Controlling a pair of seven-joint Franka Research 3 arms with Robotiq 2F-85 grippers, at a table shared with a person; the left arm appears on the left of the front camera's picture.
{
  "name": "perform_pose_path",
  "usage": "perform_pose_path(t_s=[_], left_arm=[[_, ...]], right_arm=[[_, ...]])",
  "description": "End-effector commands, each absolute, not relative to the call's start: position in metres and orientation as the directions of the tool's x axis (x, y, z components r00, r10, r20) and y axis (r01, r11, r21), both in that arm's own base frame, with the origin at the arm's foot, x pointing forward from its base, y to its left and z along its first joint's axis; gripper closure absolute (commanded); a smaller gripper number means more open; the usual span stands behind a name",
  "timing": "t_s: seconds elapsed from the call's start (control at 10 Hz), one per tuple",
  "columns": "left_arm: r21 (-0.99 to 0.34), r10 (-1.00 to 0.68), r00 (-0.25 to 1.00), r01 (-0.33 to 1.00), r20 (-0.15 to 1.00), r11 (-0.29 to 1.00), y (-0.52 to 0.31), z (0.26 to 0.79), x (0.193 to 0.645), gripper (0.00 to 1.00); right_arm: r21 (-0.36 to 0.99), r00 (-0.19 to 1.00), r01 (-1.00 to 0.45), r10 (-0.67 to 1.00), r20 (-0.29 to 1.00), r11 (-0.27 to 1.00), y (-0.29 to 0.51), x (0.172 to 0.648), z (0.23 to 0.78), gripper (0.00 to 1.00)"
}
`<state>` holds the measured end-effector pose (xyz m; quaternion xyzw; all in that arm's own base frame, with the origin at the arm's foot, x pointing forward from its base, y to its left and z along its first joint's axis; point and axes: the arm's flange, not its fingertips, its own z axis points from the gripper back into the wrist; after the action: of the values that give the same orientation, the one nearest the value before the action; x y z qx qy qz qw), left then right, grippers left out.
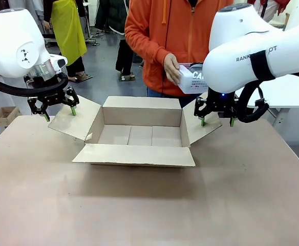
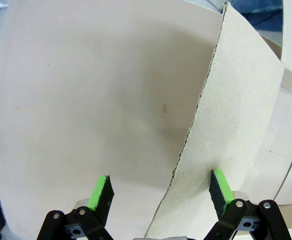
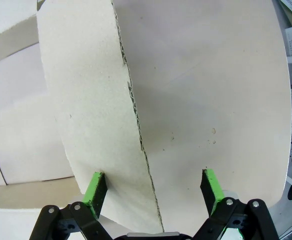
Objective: Pack the gift set into the box.
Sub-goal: Lift both hands away from the flaps of the Package Box.
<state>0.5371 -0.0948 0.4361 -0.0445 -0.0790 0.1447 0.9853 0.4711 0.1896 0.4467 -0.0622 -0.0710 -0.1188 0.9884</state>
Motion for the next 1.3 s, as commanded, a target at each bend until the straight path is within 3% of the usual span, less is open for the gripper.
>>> perform_pose_path(t_s=[0.0,1.2], left_arm=[[-0.089,0.305,0.941,-0.294,0.149,0.952,-0.0955,0.4376,0.535,0.0],[-0.089,0.305,0.941,-0.294,0.149,0.952,-0.0955,0.4376,0.535,0.0]], right_arm=[[-0.13,0.955,0.264,-0.241,0.171,0.956,0.1912,0.4743,0.4476,0.0],[-0.13,0.955,0.264,-0.241,0.171,0.956,0.1912,0.4743,0.4476,0.0]])
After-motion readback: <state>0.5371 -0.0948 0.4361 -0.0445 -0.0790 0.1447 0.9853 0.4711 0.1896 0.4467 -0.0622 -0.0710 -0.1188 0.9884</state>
